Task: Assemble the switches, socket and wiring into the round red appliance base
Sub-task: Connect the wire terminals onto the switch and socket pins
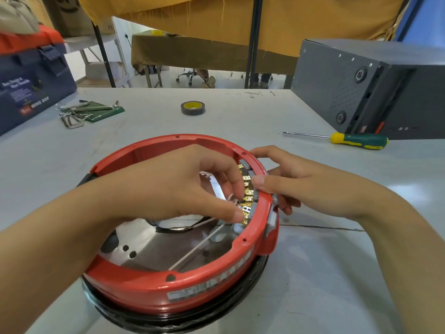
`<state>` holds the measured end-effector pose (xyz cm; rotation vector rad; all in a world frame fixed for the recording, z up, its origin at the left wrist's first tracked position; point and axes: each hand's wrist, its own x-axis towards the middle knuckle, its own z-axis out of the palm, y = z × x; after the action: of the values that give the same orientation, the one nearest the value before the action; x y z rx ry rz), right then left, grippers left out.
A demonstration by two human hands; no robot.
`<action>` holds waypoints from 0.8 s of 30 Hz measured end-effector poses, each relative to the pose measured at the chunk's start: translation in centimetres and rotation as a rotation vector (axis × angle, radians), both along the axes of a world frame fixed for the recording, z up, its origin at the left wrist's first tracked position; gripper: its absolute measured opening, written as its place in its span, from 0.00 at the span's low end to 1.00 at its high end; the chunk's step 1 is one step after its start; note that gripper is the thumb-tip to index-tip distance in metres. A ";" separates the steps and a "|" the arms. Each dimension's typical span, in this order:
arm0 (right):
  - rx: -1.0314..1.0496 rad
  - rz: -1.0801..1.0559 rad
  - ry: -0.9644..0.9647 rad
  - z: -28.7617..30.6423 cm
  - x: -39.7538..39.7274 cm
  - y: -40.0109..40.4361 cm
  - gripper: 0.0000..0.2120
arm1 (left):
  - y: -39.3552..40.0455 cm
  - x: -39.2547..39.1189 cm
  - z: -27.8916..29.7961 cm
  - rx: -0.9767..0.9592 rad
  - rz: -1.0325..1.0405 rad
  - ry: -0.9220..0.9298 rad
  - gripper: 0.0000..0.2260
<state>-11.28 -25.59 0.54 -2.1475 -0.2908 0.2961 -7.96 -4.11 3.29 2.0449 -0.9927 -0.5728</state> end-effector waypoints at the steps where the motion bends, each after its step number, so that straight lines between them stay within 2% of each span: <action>1: 0.000 -0.001 -0.001 0.0 0.0 0.0 0.27 | -0.1 -0.1 0.0 0.006 -0.004 -0.003 0.08; 4: 0.004 0.001 0.007 0.0 0.0 0.0 0.28 | -0.1 0.0 -0.1 0.036 -0.016 -0.044 0.05; 7: -0.003 0.005 0.017 0.1 -0.1 0.0 0.28 | 0.0 0.2 0.0 0.016 0.010 -0.008 0.04; 12: 0.005 0.012 0.017 0.2 -0.1 0.0 0.27 | 0.2 0.6 -0.3 0.033 -0.014 -0.020 0.10; 16: 0.011 0.018 0.013 0.1 -0.1 0.1 0.28 | 0.3 0.8 -0.4 0.004 -0.054 0.033 0.06; 24: 0.016 0.021 0.004 0.1 -0.1 0.1 0.28 | 0.3 0.8 -0.4 -0.008 -0.071 0.087 0.03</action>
<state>-11.33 -25.53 0.61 -2.1286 -0.3120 0.3090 -7.12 -3.79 2.84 1.9672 -1.0173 -0.6880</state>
